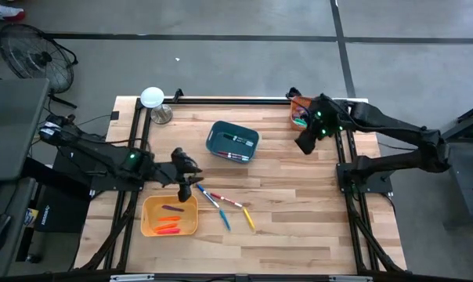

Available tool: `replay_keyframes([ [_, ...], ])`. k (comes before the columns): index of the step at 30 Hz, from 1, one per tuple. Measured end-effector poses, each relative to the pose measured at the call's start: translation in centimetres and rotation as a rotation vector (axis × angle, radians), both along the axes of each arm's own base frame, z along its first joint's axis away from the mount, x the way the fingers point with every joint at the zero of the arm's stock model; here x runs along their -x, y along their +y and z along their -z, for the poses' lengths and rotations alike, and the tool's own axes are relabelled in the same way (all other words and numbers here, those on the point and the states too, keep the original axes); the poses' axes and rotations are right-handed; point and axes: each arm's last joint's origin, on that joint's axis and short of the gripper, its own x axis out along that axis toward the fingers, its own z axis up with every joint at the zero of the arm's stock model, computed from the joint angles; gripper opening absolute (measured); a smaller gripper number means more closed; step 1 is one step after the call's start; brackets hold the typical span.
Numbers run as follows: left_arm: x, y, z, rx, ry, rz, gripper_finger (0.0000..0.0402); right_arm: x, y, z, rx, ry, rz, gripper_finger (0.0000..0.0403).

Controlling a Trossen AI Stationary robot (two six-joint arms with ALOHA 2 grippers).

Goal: Pick & Place Markers
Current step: Put the red marker pen into the blue bin

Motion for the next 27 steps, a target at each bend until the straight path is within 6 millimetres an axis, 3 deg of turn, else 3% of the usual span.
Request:
replay_keyframes([
  [7,-2.2,1.4,1.2,-0.027,0.068,0.251,0.0137,0.6,4.7,0.6,-0.045,0.020,0.074,0.0206],
  [16,-5.7,1.7,3.6,-0.107,0.191,0.479,0.0137,1.0,10.0,4.2,-0.146,0.054,0.157,0.0206],
  [20,-8.3,1.3,3.6,-0.171,0.239,0.512,0.0137,1.0,11.6,5.8,-0.159,0.019,0.175,0.0206],
  [27,-12.3,0.7,5.2,-0.234,0.471,0.595,0.0137,1.2,13.2,7.8,-0.185,-0.006,0.132,0.0206],
])
